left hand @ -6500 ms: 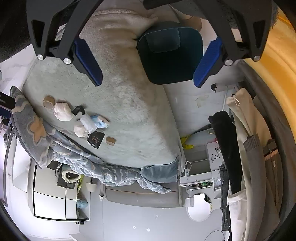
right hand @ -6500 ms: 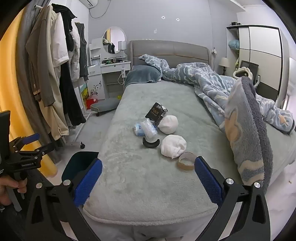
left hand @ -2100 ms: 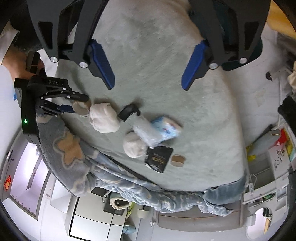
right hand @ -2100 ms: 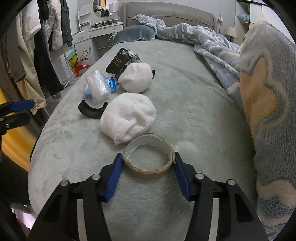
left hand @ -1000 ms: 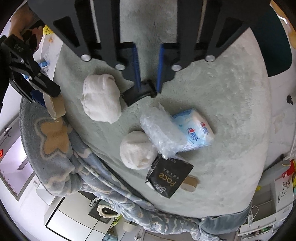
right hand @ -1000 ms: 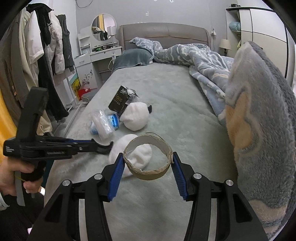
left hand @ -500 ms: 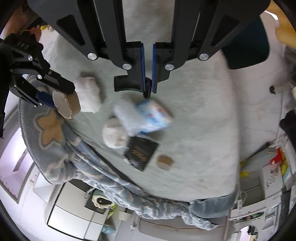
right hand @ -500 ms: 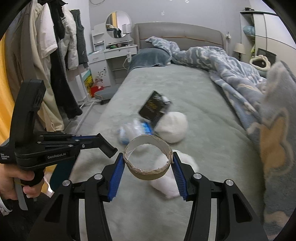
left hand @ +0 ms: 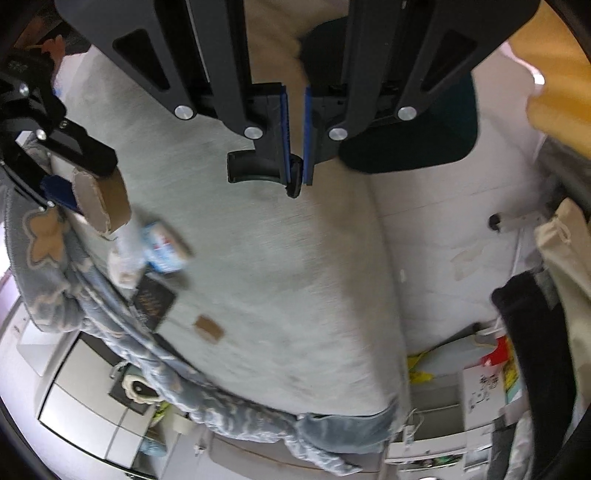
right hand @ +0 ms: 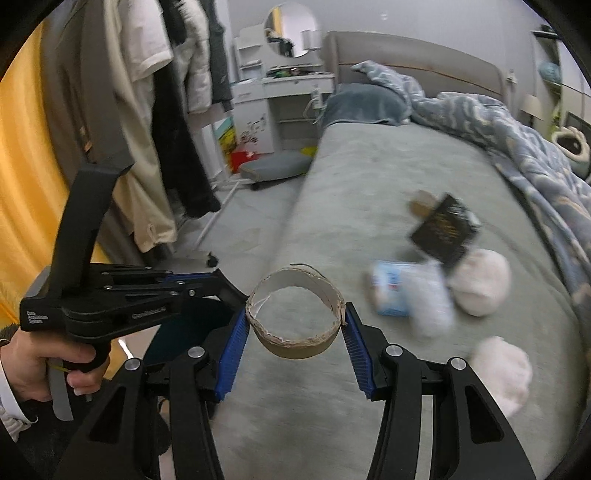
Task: Collect trash
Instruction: 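Grasp the black plastic piece with the left tool while the right tool carries the tape core, then lower both tools into the teal bin and open them to drop the items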
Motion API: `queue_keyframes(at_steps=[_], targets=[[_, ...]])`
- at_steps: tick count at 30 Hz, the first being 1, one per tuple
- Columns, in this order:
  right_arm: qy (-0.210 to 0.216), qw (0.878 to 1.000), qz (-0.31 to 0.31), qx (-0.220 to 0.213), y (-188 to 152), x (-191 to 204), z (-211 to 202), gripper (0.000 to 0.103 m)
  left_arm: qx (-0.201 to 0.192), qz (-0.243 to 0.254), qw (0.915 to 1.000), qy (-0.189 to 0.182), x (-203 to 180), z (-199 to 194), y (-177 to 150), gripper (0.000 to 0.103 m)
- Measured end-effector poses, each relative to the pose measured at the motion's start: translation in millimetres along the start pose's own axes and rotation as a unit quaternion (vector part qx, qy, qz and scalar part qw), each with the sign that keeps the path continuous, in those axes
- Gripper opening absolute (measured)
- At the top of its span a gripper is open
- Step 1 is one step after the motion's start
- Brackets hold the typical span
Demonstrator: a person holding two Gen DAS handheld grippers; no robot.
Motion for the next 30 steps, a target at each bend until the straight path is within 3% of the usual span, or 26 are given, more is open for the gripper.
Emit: queue_keyframes(at_steps=[8, 15, 23, 28, 30], targets=[[0.037, 0.999, -0.002, 0.029, 13.3, 42.5, 30.4, 0.052, 0.041, -0.024, 0.9985, 0.028, 50.3, 7.7, -21.0, 0.007], [0.047, 0.997, -0.003, 0.059, 20.1, 72.9, 57.7, 0.052, 0.099, -0.037, 0.9933, 0.047, 80.5, 23.9, -44.3, 0.007], [0.057, 0.995, 0.007, 0.084, 20.2, 87.2, 86.4, 0.052, 0.155, -0.062, 0.9853, 0.035, 103.6, 37.2, -68.1, 0.008], [0.057, 0.993, 0.011, 0.101, 16.8, 89.8, 100.3, 0.052, 0.175, -0.067, 0.9819, 0.026, 110.8, 36.5, -79.6, 0.015], [0.056, 0.993, 0.017, 0.107, 15.4, 89.9, 105.7, 0.052, 0.173, -0.069, 0.9822, 0.023, 111.8, 31.9, -81.2, 0.029]])
Point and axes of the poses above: each gripper's, at about its wrist camera, not at the fingertips, and z roughly the way its jaws point, x to its left, y to its top, the point moved 3 cm from there along z, roughly the way its jaws point, and after that the axes turned 2 degrees about x, right-handed, at the moved point
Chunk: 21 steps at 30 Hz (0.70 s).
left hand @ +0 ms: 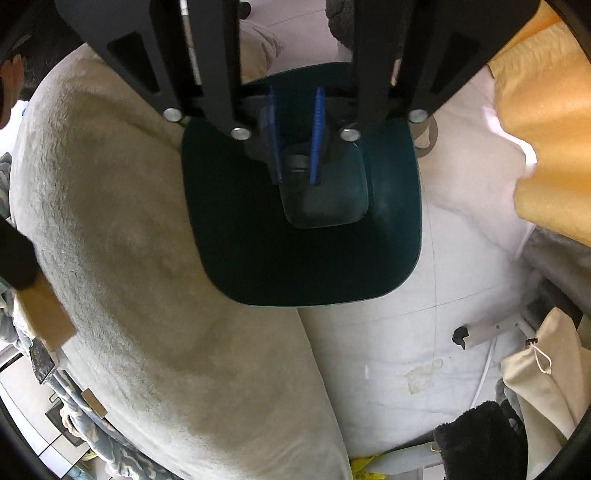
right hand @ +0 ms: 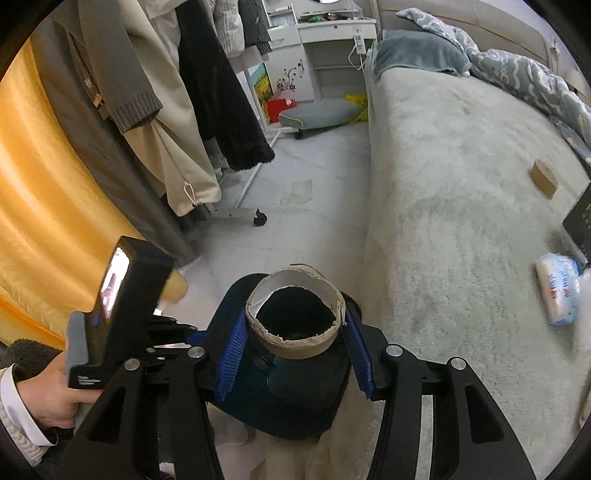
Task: Collect trash
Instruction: 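Lower both tools into the teal bin and open them to drop the items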
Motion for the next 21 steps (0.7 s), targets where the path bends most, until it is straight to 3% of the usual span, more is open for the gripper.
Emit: queue_keyframes(at_steps=[2, 4, 21], targets=[[-0.002, 1.0, 0.003, 0.005, -1.8, -0.7, 5.2, 0.052, -0.005, -0.003, 1.0, -0.003, 1.3, -3.9, -1.2, 0.042], [-0.005, 1.0, 0.004, 0.012, -2.8, 0.2, 12.4, 0.052, -0.014, -0.006, 0.9998, -0.009, 4.0, -10.0, -1.2, 0.047], [-0.026, 0.995, -0.002, 0.098, -22.5, 16.4, 77.1, 0.052, -0.114, -0.019, 0.9932, 0.008, 44.7, -67.1, 2.8, 0.069]])
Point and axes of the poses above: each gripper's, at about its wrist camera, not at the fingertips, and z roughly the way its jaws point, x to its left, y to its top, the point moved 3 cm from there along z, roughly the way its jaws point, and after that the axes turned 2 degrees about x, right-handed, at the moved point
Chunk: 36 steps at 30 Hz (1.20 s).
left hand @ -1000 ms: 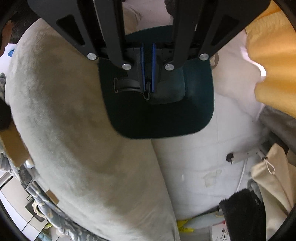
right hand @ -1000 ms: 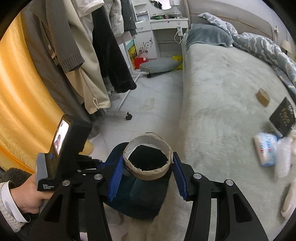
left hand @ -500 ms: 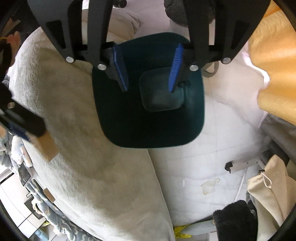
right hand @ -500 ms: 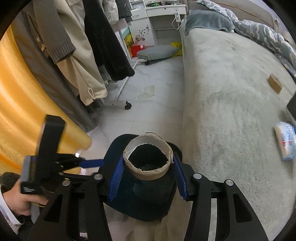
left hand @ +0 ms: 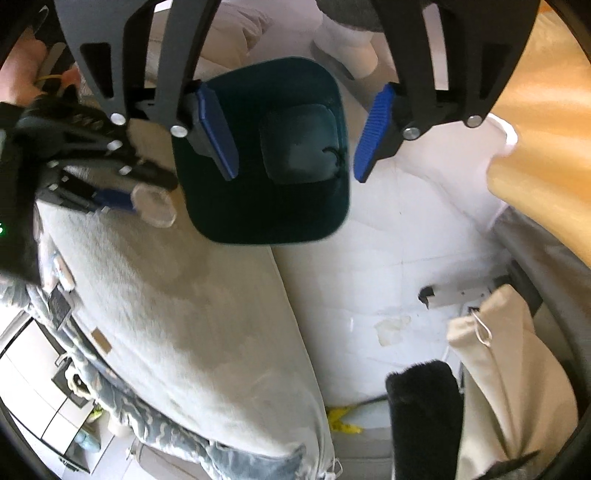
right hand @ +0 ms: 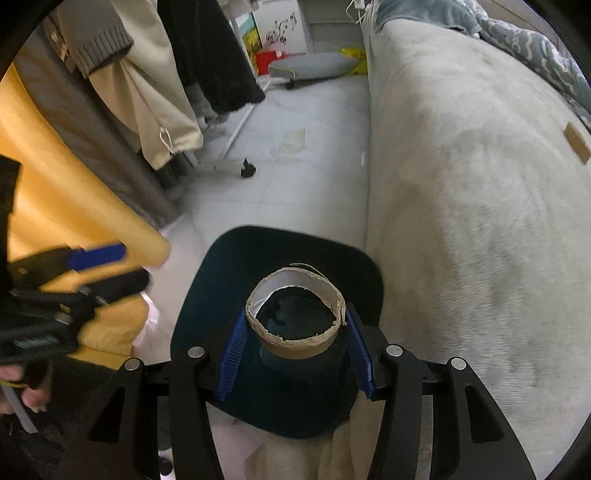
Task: Collect trash
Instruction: 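Lower both tools into the teal bin and open them to drop the items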
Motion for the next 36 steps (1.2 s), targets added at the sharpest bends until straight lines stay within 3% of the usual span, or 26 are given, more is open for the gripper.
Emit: queue_keyframes(at_steps=[8, 21, 23, 27, 36], targets=[[-0.008, 0.998, -0.014, 0.055, -11.8, 12.9, 41.4, 0.052, -0.057, 0.01, 0.9982, 0.015, 11.5, -28.1, 5.4, 0.069], [-0.024, 0.993, -0.019, 0.118, -29.2, 21.5, 81.4, 0.054, -0.148, 0.031, 0.9884, 0.014, 13.6, -74.4, 12.0, 0.072], [-0.029, 0.992, -0.022, 0.123, -31.8, 22.6, 84.1, 0.06, -0.161, 0.027, 0.9865, 0.01, 14.8, -81.0, 13.9, 0.073], [-0.035, 0.992, -0.023, 0.121, -34.0, 24.1, 83.0, 0.077, -0.183, 0.02, 0.9829, 0.008, 14.7, -93.1, 17.7, 0.074], [-0.034, 0.999, -0.026, 0.033, -23.4, 18.4, 29.5, 0.079, -0.232, 0.006, 0.9727, 0.001, 11.4, -119.2, 30.8, 0.082]])
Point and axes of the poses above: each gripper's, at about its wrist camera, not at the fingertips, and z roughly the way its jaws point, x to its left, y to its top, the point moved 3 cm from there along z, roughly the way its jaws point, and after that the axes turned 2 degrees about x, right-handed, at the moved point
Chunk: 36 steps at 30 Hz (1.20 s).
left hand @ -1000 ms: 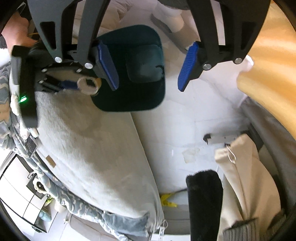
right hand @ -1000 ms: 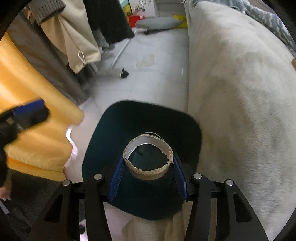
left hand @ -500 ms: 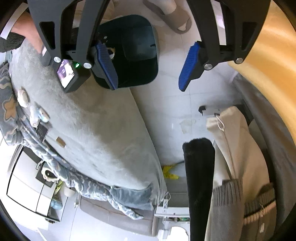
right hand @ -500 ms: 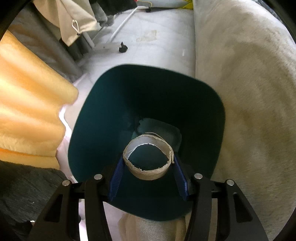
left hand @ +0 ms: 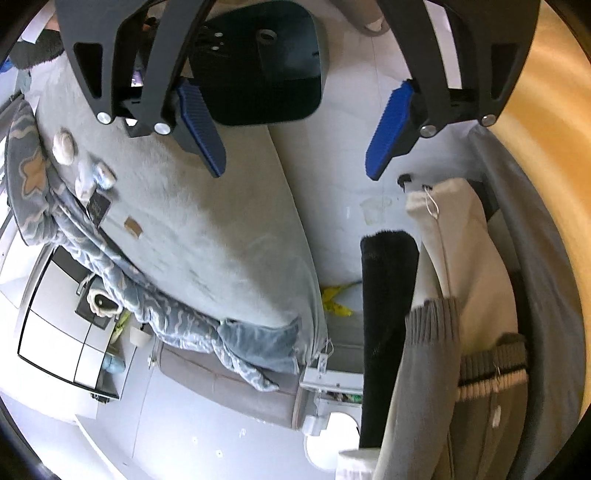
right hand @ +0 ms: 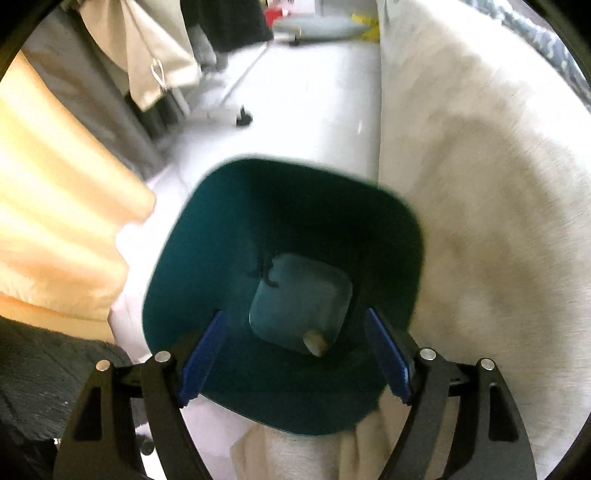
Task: Collect trash
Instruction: 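Lower both tools into the teal bin and open them to drop the items, then move both tools back over the bed toward the remaining trash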
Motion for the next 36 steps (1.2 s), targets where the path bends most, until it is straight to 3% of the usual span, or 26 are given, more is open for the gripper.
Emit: queue_keyframes(at_steps=[9, 15, 24, 36], targets=[[-0.018, 0.993, 0.015, -0.114, 11.1, -25.8, -66.5, 0.083, -0.026, -0.005, 0.9996, -0.005, -15.1, -4.1, 12.7, 0.088], [-0.04, 0.985, 0.028, -0.167, 4.4, -55.1, -103.4, 0.086, -0.029, -0.007, 0.9992, -0.025, -39.4, 1.0, 18.6, 0.09], [-0.08, 0.974, 0.049, -0.205, -19.2, -104.4, -144.2, 0.088, -0.017, 0.009, 0.9985, -0.051, -87.1, 13.1, 22.1, 0.092], [-0.126, 0.96, 0.1, -0.228, -58.7, -177.5, -181.5, 0.088, -0.011, 0.074, 0.9945, -0.074, -162.4, 30.8, 13.8, 0.092]])
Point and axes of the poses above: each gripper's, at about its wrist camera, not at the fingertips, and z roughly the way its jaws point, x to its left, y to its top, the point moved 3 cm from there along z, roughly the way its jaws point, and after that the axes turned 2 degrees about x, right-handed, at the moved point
